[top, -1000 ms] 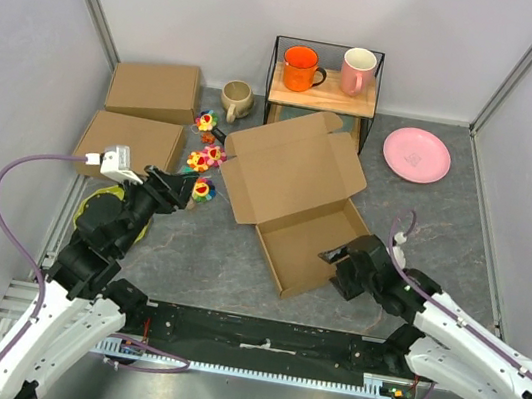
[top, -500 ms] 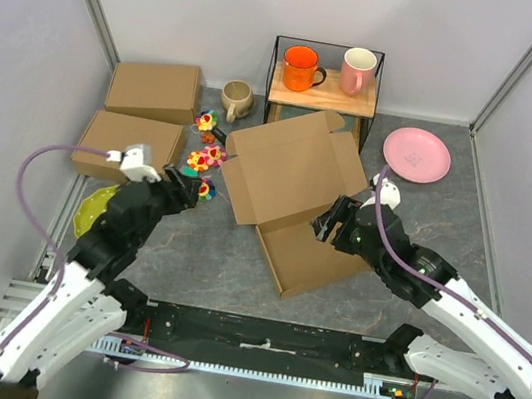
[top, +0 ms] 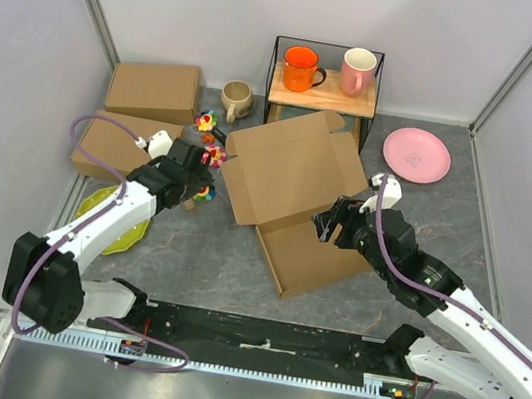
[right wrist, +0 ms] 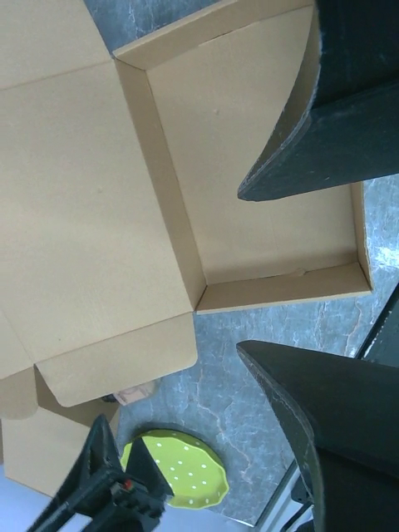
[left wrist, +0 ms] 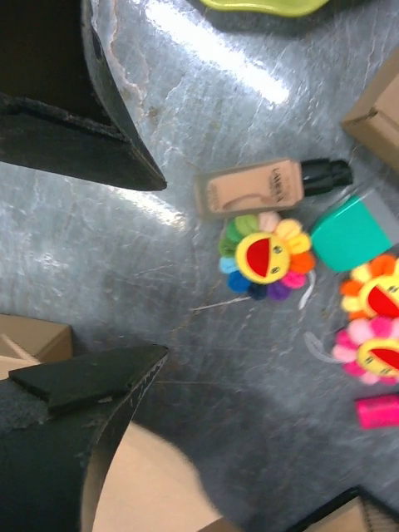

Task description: Fold the paper box

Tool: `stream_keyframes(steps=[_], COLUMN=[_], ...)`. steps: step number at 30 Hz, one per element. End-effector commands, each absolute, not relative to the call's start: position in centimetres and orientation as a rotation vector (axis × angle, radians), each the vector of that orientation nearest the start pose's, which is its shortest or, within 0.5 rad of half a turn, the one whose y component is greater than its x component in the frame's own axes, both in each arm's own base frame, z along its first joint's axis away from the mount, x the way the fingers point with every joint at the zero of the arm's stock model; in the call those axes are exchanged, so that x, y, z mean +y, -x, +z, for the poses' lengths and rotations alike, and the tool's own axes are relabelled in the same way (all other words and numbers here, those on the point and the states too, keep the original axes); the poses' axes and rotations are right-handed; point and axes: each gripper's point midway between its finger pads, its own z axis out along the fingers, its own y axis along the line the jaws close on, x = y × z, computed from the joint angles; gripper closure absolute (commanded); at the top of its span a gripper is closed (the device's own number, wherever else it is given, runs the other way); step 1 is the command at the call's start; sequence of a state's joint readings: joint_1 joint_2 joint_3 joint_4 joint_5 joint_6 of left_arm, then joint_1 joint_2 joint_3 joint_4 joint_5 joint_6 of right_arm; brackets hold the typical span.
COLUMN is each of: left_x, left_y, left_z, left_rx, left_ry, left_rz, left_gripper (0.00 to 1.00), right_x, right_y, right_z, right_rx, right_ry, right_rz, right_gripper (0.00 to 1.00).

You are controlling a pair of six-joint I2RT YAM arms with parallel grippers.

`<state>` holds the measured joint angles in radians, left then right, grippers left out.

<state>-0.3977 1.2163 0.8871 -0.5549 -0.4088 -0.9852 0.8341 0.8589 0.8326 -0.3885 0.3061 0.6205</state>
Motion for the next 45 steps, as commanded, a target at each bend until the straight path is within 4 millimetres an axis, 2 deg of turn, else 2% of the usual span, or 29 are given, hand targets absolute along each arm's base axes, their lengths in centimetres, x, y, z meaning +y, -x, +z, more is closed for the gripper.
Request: stream_keyframes(steps=[1, 5, 8, 12, 16, 21, 27, 32, 36, 39, 40, 43, 44, 45], left_x=[-6.6, -5.2, -5.4, -5.5, -5.3, -5.0, -5.0, -5.1, -5.1, -5.0, -5.0, -4.8, -4.8, -5.1], left_y=[-32.5, -32.9, -33.6, -34.7, -34.9, -33.8, -33.2, -32.6, -32.5, -32.7, -33.0, -33.0, -33.0, -32.8], left_z=[11.8, 8.7, 7.9, 7.0, 5.7, 3.7, 2.5, 1.9, 3.1, 5.6, 7.6, 11.1, 13.7, 15.0], left_rx=[2.153, 2.226, 2.25, 2.275, 2.304, 2.323, 2.352, 2.366, 2.336, 2.288, 2.242, 2.169, 2.109, 2.09], left_ry=[1.112, 1.227, 1.229, 1.227, 1.246, 1.3, 1.303, 1.3, 1.283, 1.248, 1.231, 1.181, 1.15, 1.13], left_rz=[-0.099, -0.067, -0.047, -0.027, -0.001, 0.047, 0.055, 0.044, 0.007, -0.045, -0.092, -0.154, -0.211, -0.249], left_gripper=[0.18, 0.19, 0.2, 0.2, 0.21, 0.27, 0.33, 0.47, 0.68, 0.8, 0.82, 0.9, 0.92, 0.94], right_x=[20.4, 20.1, 20.0, 19.8, 19.4, 19.0, 19.0, 18.9, 18.8, 18.6, 18.6, 18.6, 18.4, 18.4], right_y=[-22.4, -21.6, -21.3, -21.3, -21.5, -21.8, -22.1, -22.3, -22.3, -22.3, -22.3, -22.3, -22.5, -22.5], right_z=[26.0, 28.3, 30.0, 30.8, 30.0, 28.8, 27.9, 27.5, 27.7, 28.2, 28.3, 28.9, 29.2, 29.3], right_rx=[1.928, 1.885, 1.856, 1.837, 1.855, 1.871, 1.891, 1.9, 1.894, 1.881, 1.881, 1.871, 1.865, 1.864], right_ry=[0.038, 0.04, 0.045, 0.045, 0.034, 0.017, 0.026, 0.018, 0.013, 0.009, 0.011, 0.015, 0.012, 0.014], right_rz=[0.689, 0.742, 0.768, 0.766, 0.73, 0.694, 0.662, 0.643, 0.642, 0.644, 0.643, 0.64, 0.631, 0.623], right_gripper=[0.24, 0.24, 0.23, 0.23, 0.23, 0.23, 0.23, 0.23, 0.23, 0.23, 0.23, 0.23, 0.23, 0.23])
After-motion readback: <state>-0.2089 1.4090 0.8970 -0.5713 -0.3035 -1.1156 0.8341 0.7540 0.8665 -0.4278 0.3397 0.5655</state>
